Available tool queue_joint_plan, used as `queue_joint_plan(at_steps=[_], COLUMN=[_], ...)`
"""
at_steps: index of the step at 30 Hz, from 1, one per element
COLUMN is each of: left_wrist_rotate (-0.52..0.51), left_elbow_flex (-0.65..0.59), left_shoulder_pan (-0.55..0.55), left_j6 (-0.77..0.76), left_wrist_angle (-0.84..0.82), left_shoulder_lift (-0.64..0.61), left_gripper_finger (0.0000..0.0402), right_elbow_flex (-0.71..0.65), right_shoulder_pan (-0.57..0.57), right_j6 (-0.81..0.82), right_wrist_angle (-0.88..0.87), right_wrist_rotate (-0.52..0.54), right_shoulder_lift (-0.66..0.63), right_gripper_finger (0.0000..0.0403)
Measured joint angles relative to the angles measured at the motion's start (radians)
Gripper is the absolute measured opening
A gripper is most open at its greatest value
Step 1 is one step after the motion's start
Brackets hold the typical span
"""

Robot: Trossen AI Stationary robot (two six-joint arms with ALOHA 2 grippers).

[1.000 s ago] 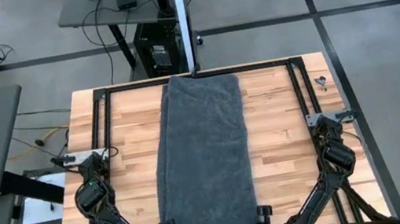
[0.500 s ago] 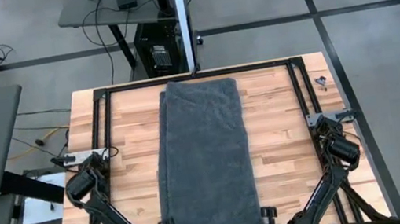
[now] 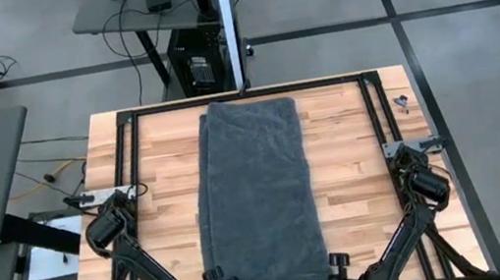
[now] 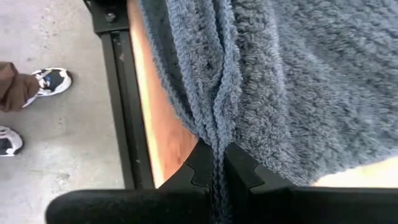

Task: Roll towel
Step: Fold the black towel

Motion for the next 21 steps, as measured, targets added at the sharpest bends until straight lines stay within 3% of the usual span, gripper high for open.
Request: queue_joint_plan(at_steps=[10,21], left_wrist_rotate=[-0.005,0.005], left_elbow_flex=[-0.055,-0.026], left_shoulder_pan=[-0.002,0.007], left_j6=[0.03,0.074], left_wrist_angle=[0.098,0.04], left_shoulder_lift=[0.002,0.002], left_gripper_finger=[0.0129,0.0164], right_elbow_flex=[-0.015,-0.013], right_shoulder_pan=[0.005,0.013], right_j6=[0.041,0.022], right_wrist_angle=[0.02,-0.042], right_wrist_rotate=[0.0,0.016], right_shoulder_lift=[0.006,-0.061], right_gripper_finger=[0.0014,0.0141])
